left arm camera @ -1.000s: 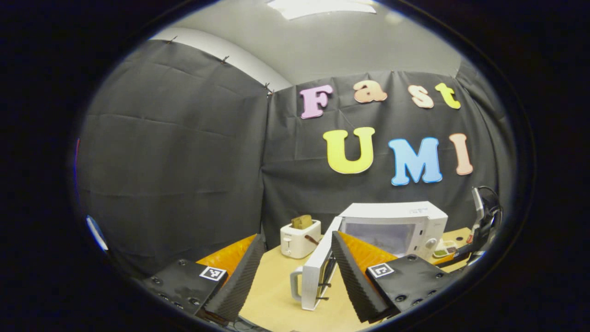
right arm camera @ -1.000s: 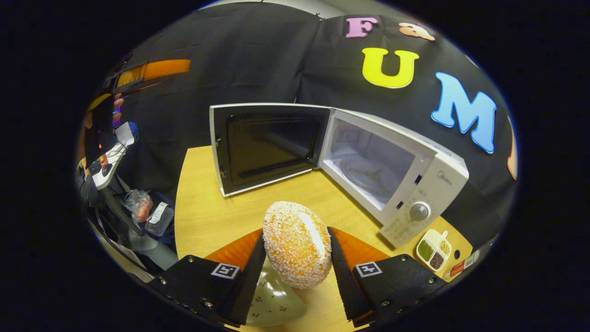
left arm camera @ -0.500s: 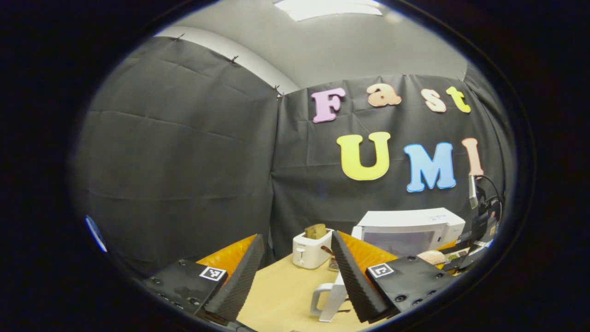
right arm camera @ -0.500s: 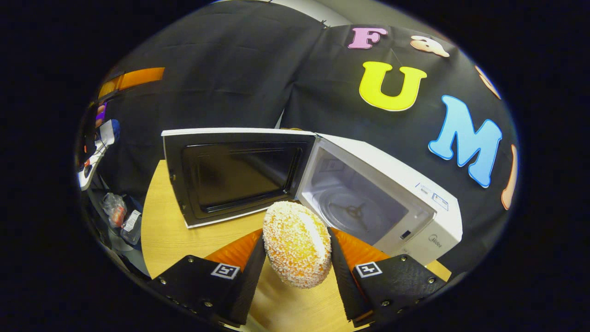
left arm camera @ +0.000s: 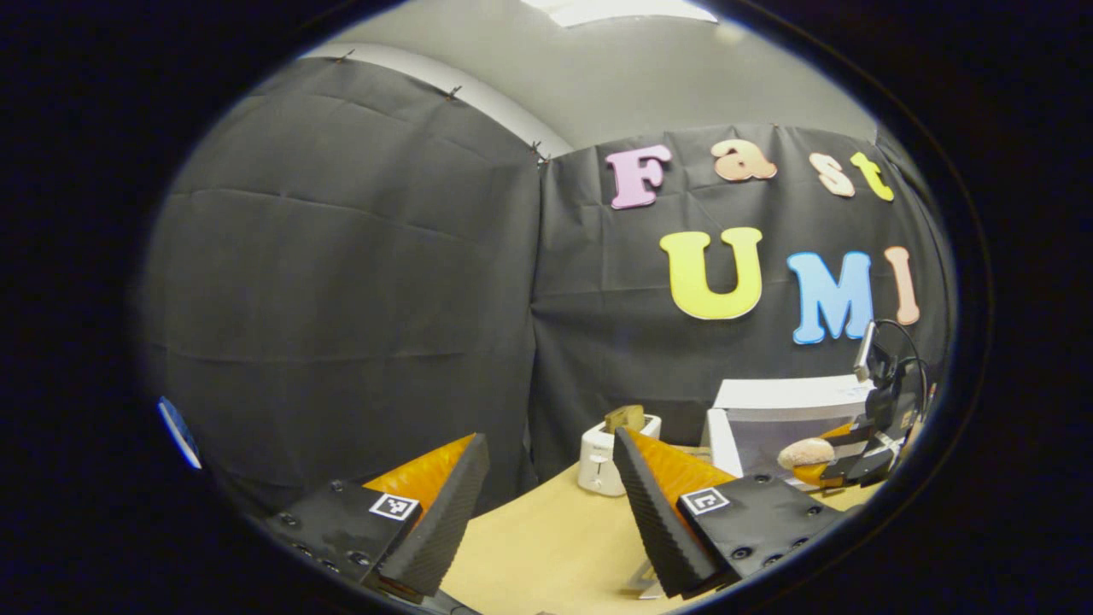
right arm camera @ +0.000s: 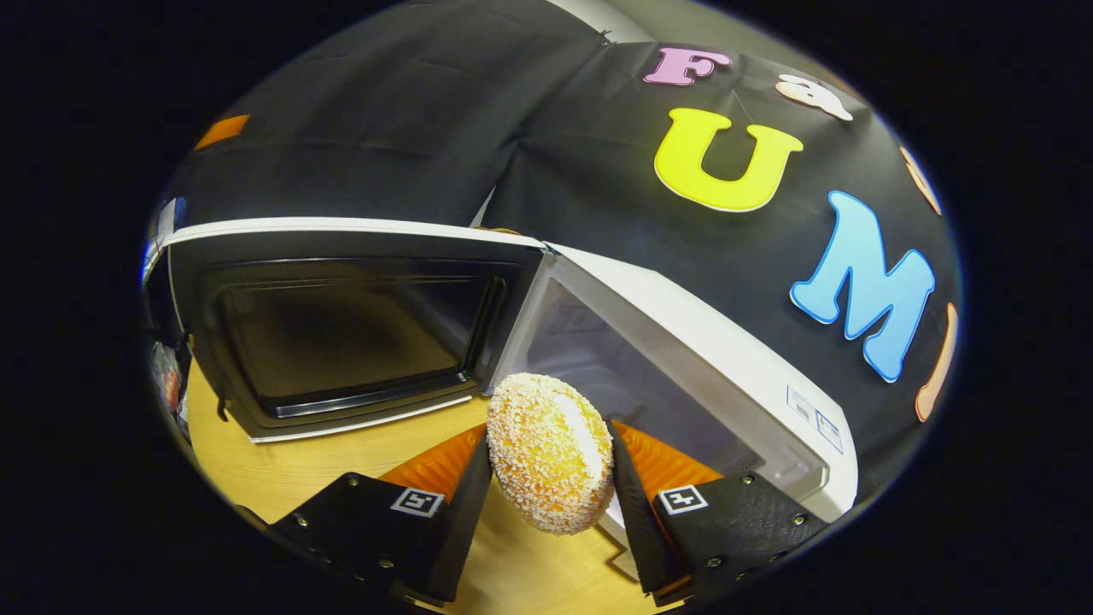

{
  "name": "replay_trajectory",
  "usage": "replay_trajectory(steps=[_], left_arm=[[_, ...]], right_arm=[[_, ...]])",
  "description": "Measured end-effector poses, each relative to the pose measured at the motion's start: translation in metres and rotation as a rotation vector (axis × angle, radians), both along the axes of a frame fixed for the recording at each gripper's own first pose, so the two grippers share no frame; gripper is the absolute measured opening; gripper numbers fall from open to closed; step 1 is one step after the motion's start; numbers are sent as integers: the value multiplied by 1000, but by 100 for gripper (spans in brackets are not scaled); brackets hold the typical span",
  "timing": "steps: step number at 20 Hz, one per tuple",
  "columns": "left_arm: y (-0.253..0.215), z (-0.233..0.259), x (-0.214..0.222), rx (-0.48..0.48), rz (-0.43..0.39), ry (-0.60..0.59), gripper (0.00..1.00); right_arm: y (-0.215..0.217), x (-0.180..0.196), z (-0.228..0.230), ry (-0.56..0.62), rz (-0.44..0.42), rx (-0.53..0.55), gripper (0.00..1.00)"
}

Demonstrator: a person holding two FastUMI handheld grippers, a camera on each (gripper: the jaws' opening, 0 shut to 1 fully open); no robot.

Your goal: Open the microwave oven with the left hand, put the food in, and close the microwave oven.

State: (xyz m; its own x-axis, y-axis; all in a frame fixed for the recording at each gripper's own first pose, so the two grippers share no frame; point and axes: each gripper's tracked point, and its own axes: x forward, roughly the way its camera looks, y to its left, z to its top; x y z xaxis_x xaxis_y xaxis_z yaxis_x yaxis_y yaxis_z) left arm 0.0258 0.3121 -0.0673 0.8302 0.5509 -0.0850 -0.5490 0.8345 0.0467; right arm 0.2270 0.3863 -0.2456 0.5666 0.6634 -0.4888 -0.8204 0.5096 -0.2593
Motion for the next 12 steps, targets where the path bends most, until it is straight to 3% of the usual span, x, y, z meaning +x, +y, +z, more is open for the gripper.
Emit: replay_trajectory(steps=[7,12], left_arm=[[38,-24,7,-19,38,50,98],[49,-42,10,-33,53,96,98]], right_arm=[[15,60,-44,-46,-109,-55,76],[26,94,-69,-123,-117,-111,76]])
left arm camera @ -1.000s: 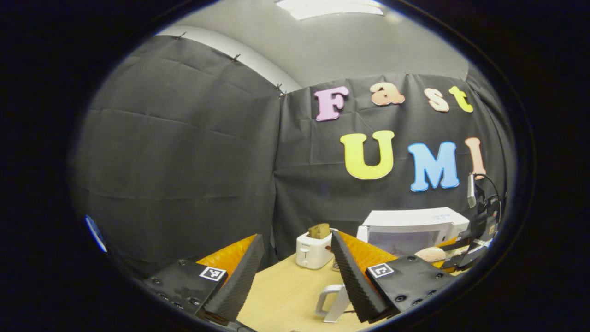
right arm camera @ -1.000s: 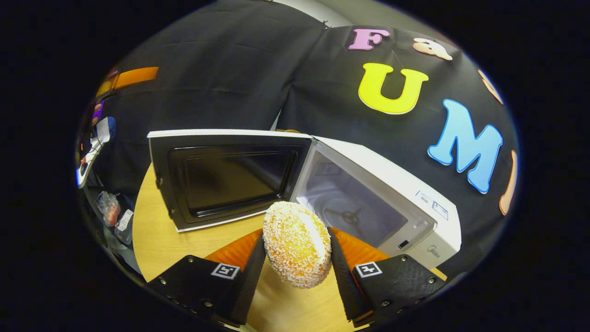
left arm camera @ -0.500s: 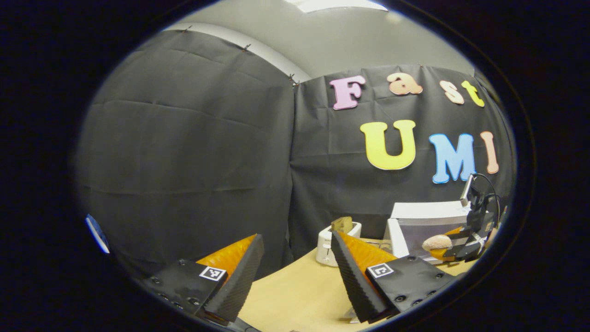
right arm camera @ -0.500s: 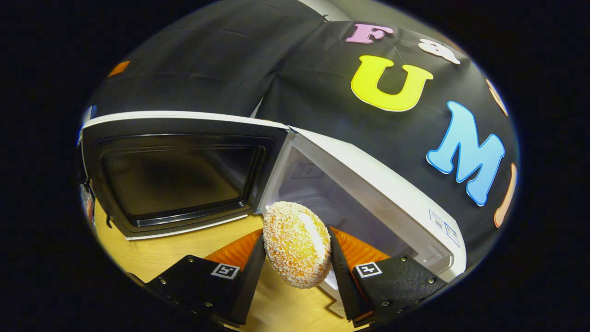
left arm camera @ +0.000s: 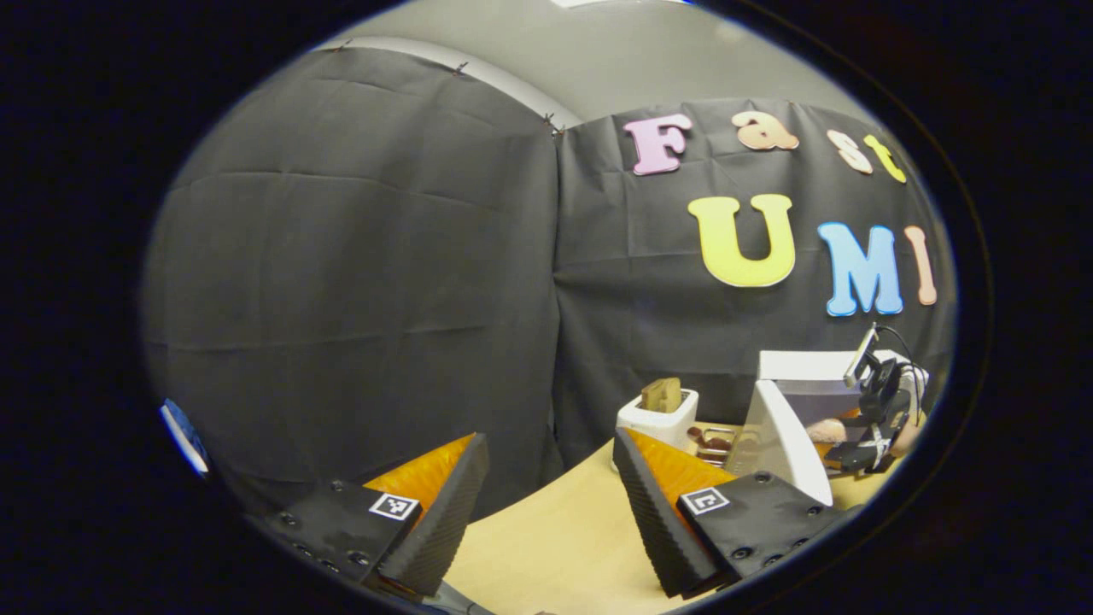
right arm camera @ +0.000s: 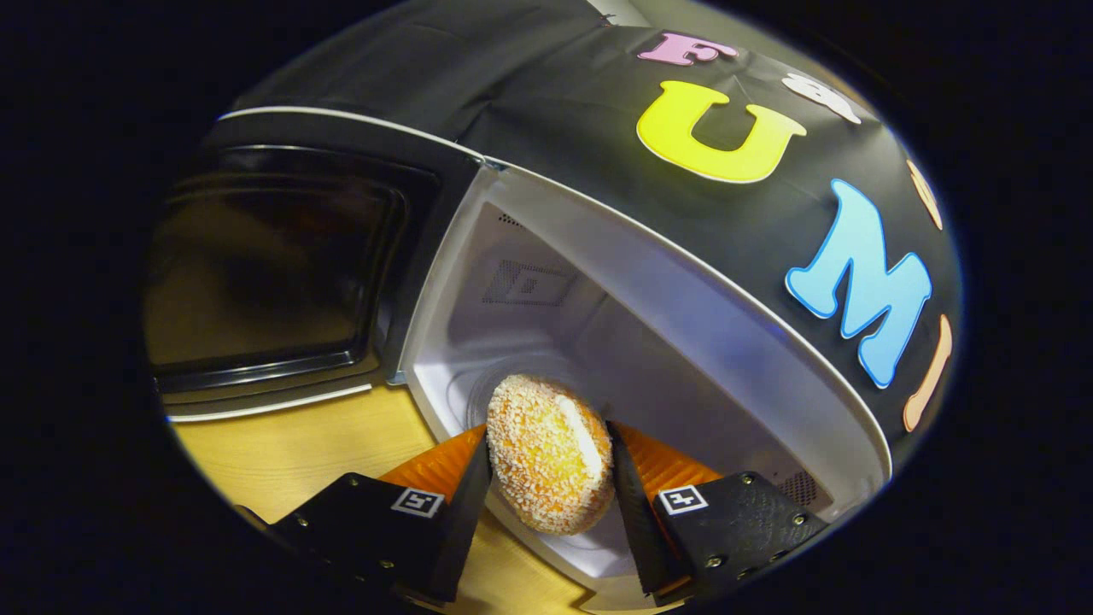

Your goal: Open the microwave oven with the left hand, put the food in, and close the microwave oven.

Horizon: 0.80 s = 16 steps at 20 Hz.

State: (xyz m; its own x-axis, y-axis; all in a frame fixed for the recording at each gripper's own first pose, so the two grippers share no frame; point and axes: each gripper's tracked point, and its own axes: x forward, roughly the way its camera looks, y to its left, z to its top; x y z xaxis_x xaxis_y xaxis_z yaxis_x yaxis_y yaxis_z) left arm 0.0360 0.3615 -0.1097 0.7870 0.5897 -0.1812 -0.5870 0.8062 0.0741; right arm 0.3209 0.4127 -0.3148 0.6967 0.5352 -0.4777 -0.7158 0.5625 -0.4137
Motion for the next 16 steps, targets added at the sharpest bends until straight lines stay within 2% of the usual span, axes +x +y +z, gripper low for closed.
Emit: replay_trajectory(steps=[7,8,9,10,12,16], left_arm=[[14,-19,5,-4,11,46,96],[14,-21,6,-8,11,49,96],[14,-23,7,-16,11,51,96],[16,-26,7,-26,8,54,96],[14,-31,8,-41,-1,58,96],[3,-40,23,-52,-49,63,96]], right_arm=[[2,26,-37,19,-47,-69,80],[2,28,-36,13,-52,-66,84],[1,27,-33,8,-57,-65,81],[2,27,-32,12,-57,-61,89],[2,25,-24,2,-57,-59,98],[3,9,10,5,-70,21,98]])
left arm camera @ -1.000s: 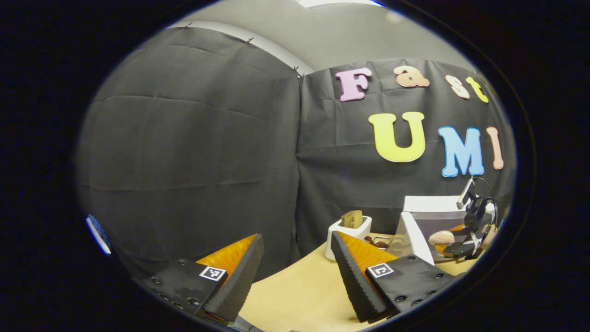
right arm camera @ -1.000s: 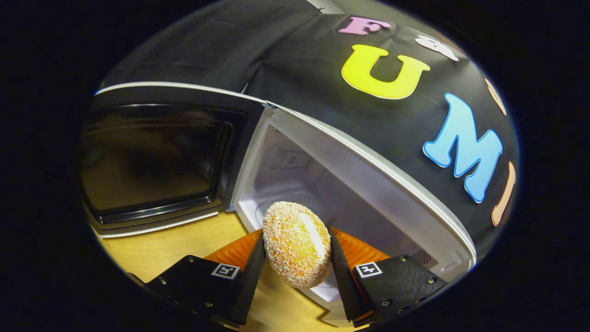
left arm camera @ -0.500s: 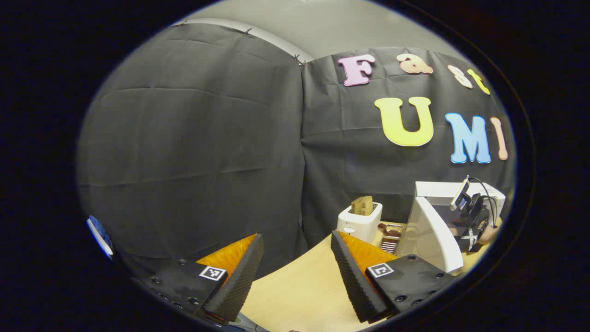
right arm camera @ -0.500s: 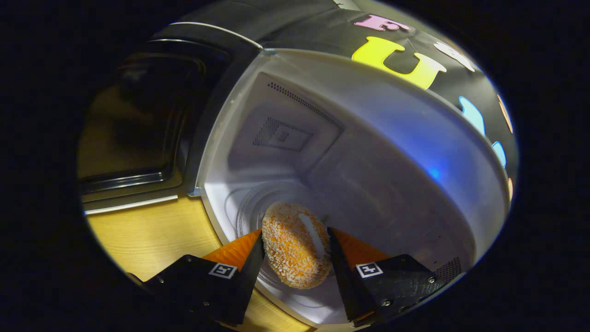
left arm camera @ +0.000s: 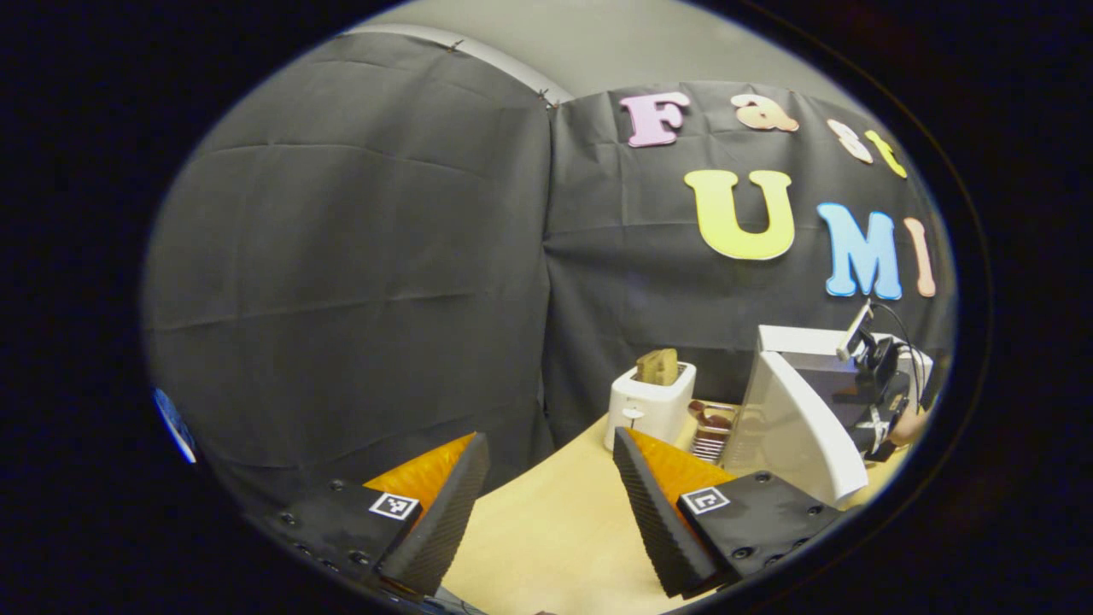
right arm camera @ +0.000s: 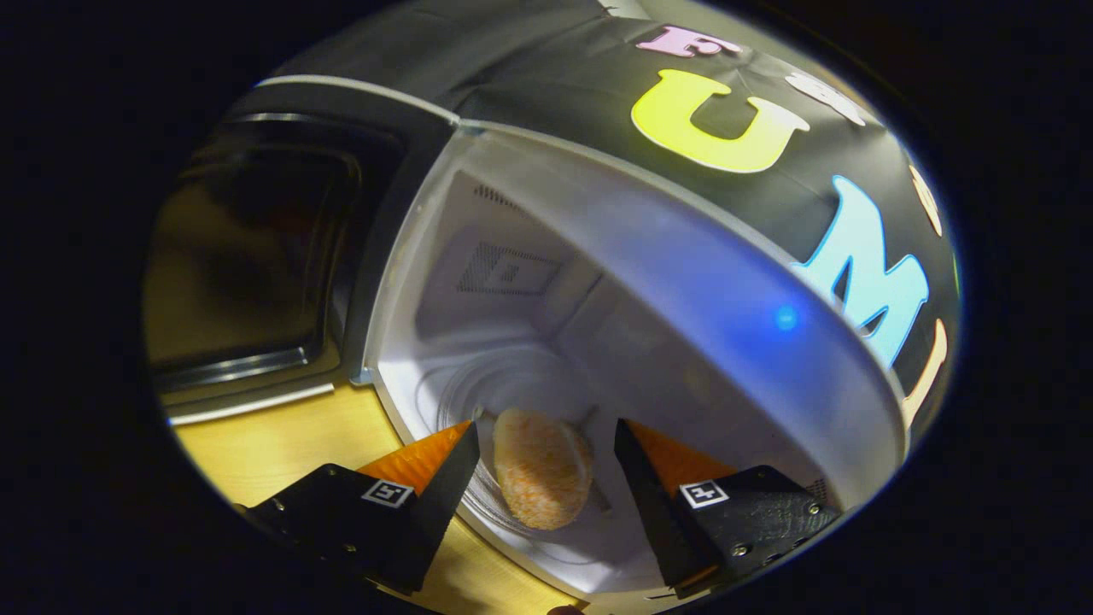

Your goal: Open the microwave oven with the left hand, put the food in, and close the microwave oven.

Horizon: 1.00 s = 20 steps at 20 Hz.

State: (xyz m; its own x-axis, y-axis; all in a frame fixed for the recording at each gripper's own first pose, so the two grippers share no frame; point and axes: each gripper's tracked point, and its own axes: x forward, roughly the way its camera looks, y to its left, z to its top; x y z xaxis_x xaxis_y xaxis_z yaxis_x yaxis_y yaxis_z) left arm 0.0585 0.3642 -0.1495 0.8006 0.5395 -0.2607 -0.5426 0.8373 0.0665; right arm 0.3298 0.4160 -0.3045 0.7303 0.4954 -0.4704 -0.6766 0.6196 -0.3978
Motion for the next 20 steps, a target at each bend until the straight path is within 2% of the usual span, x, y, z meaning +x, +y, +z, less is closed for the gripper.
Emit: replay_trajectory(steps=[3,4,6,10,15,17,20], left_arm=[[-13,-11,5,1,-52,8,98],[-18,-14,6,-6,-72,13,94],[-28,-28,6,-20,-106,34,99],[-46,-57,6,-36,-166,82,94],[-59,-80,0,-59,-200,126,95],[-71,-84,-1,-69,-229,136,86],[-90,-84,-3,-88,-260,126,60]], right_arm=[[0,-28,30,27,-8,98,97],[0,-38,43,24,1,124,97],[-5,-56,70,-4,5,172,97],[-24,-83,121,-51,0,262,96],[-67,-105,157,-69,-57,334,97],[-90,-116,165,-71,-84,355,97],[-124,-128,169,-69,-129,362,97]])
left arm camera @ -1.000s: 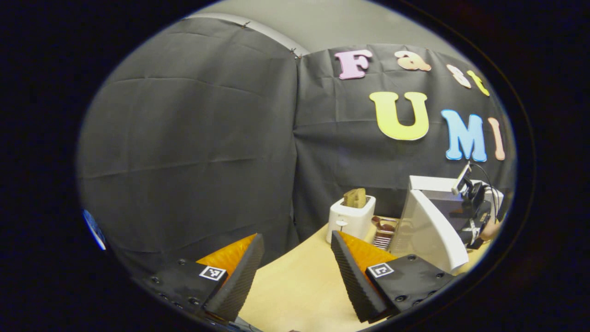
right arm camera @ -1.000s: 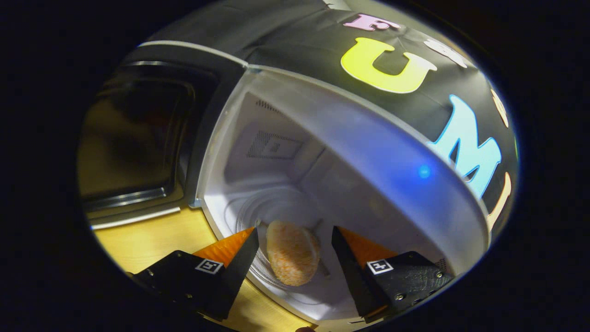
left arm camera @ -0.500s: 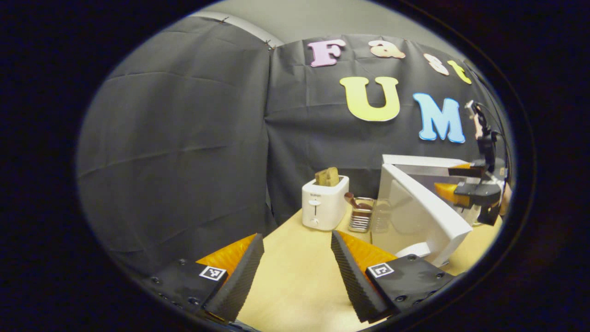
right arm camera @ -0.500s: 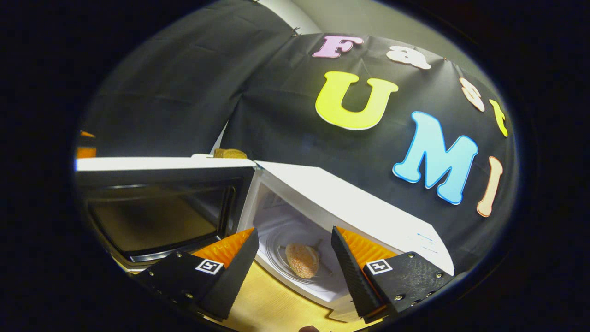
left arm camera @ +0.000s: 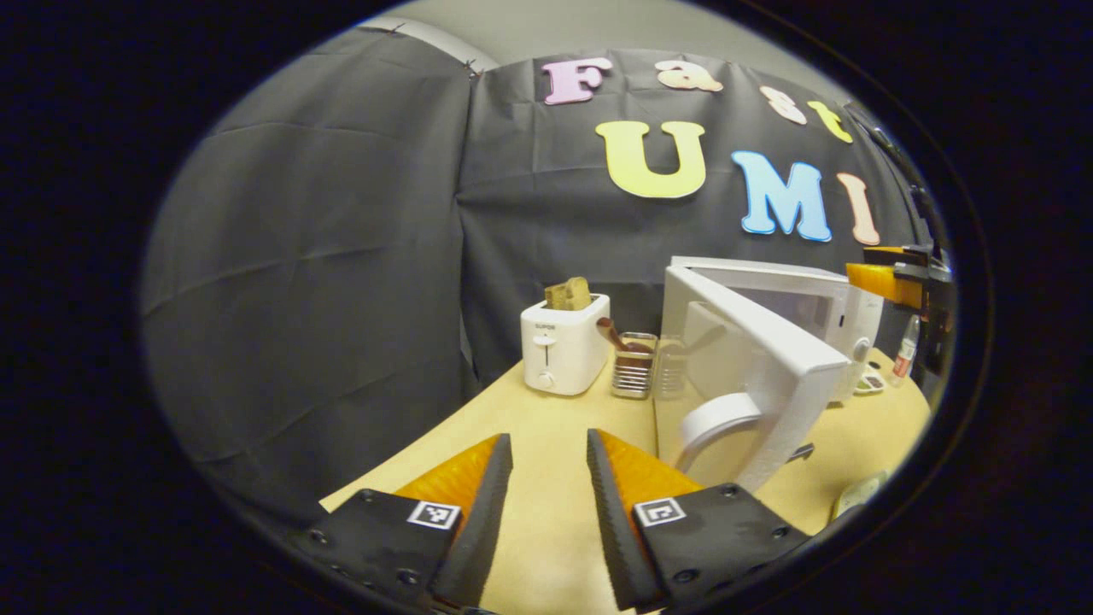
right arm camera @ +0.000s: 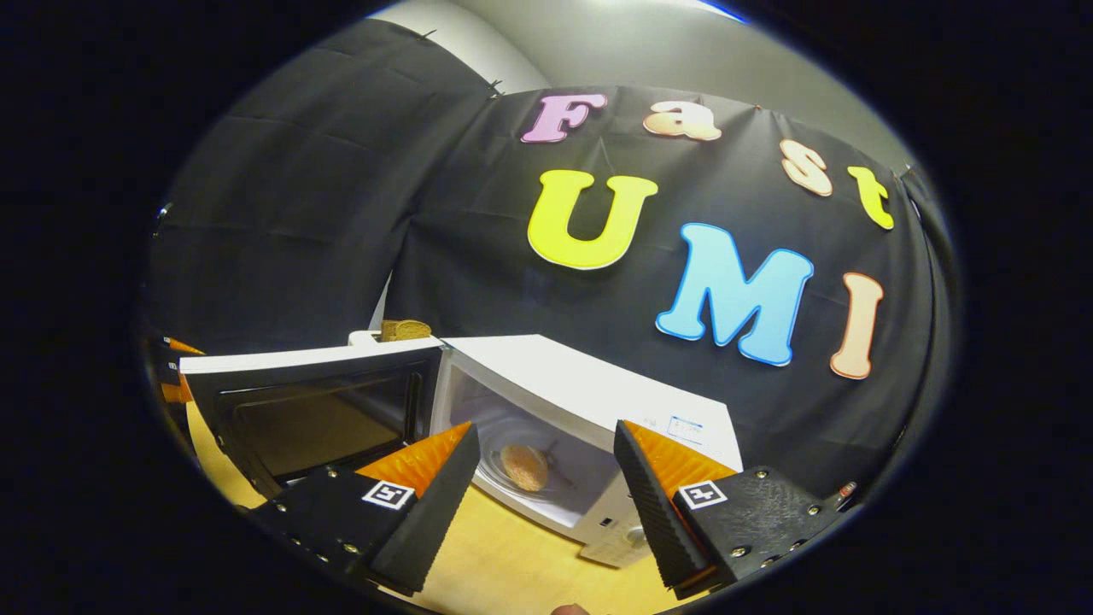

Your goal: Open the microwave oven with the left hand, put the food in, and close the microwave oven.

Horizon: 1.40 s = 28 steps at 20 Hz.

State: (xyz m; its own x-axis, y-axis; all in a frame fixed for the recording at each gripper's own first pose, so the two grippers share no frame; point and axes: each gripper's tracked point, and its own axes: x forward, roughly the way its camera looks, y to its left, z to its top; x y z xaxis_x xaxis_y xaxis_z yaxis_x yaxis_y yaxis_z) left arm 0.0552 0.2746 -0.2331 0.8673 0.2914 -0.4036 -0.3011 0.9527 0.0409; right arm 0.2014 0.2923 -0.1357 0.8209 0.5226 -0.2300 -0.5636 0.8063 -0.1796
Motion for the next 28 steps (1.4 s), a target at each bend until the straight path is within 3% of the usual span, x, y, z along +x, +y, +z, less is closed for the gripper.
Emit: replay_trajectory(steps=[5,7,8,9,11,12,19,23,26,27,28], left_arm=[[-37,-3,2,-24,-73,8,13],[-45,-2,4,-6,-86,-5,8],[-49,2,3,-6,-93,-5,1],[-54,4,6,-17,-107,-10,8],[-67,6,7,-36,-135,-13,7],[-73,5,8,-37,-148,-12,0],[-136,7,34,-53,-295,-15,0],[-165,8,54,-69,-368,-23,14],[-184,8,69,-85,-415,-25,0],[-191,9,74,-89,-432,-26,7],[-196,9,78,-92,-446,-29,5]], right_arm=[[-48,-17,12,16,-87,39,97],[-64,-21,14,16,-114,41,96],[-70,-23,15,16,-125,45,96],[-76,-25,16,17,-135,50,96],[-85,-29,17,17,-153,56,96],[-89,-29,18,15,-160,58,96],[-117,-35,24,-3,-203,40,96],[-135,-36,26,-5,-233,27,96],[-148,-37,27,-10,-258,16,96],[-152,-37,29,-14,-268,13,96],[-157,-38,29,-15,-278,12,96]])
